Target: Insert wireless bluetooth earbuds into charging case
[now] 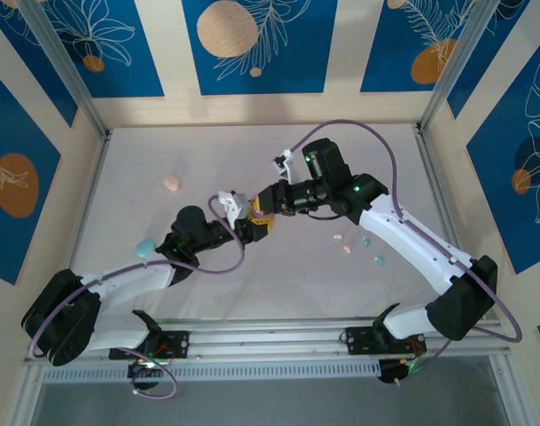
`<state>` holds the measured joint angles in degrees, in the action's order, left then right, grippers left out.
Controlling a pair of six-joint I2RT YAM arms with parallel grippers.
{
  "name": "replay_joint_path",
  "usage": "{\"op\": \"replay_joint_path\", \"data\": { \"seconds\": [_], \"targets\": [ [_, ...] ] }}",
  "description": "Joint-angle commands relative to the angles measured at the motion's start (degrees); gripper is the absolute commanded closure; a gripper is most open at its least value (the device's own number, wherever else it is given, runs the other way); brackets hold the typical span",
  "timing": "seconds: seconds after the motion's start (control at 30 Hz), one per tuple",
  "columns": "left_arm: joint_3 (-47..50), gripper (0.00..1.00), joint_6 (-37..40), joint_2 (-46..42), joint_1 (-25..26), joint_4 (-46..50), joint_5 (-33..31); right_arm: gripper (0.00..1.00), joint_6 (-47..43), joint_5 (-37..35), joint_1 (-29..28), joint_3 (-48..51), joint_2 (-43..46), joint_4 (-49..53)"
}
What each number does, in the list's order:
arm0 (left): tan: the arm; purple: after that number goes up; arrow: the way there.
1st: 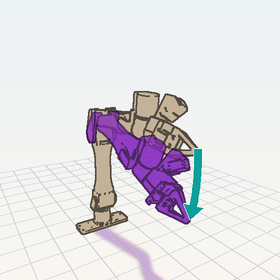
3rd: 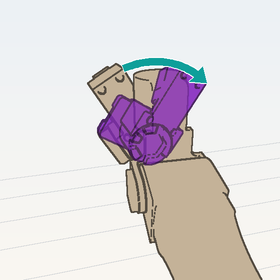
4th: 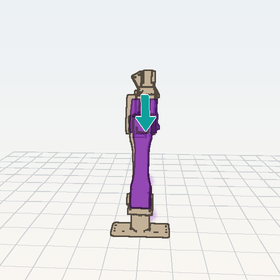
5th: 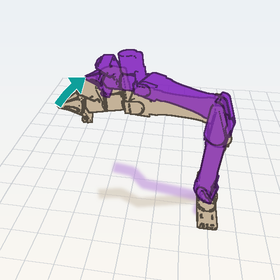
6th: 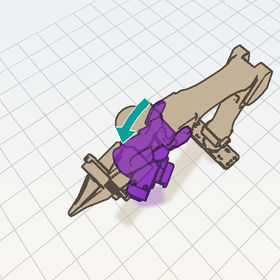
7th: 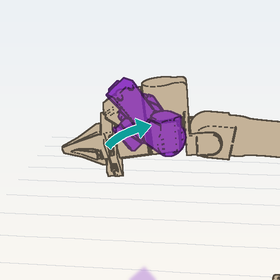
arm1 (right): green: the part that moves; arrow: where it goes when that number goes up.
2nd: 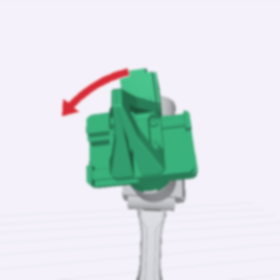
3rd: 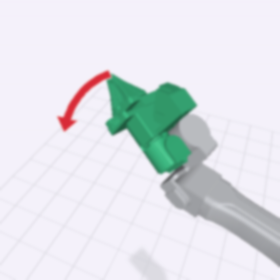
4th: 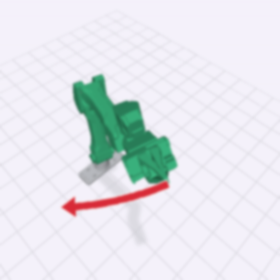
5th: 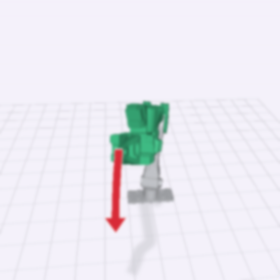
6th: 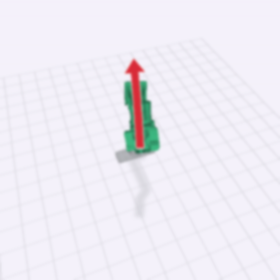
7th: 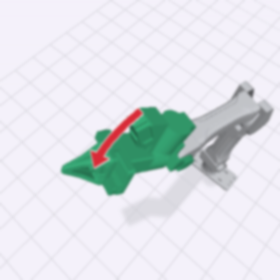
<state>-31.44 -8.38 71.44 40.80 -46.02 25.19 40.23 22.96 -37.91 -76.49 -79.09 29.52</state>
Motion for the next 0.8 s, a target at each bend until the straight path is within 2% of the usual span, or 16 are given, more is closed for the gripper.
{"op": "replay_joint_path", "data": {
  "seconds": [0.0, 0.13, 0.57, 0.77],
  "targets": [
    [-1.4, 0.71, 0.9, -0.2, 0.7, -3.0, 0.3, 0.78, 0.1, -4.8, -0.8, -2.2, -0.6, 1.6],
    [-1.3, 0.71, 0.8, -0.5, 0.8, -3.3, 0.3, 0.77, -1.2, -8.2, -1.5, -2.4, -0.6, 3.3],
    [-1.4, 0.71, 0.6, -0.9, 0.7, -3.6, -0.1, 0.76, -3.5, -7.1, -3.2, -6.5, -3.1, 8.2],
    [-1.6, 0.72, 0.6, -1.4, 0.8, -3.6, -0.2, 0.74, -3.8, -9.6, -3.6, -7.2, -3.4, 10.9]
  ]
}}
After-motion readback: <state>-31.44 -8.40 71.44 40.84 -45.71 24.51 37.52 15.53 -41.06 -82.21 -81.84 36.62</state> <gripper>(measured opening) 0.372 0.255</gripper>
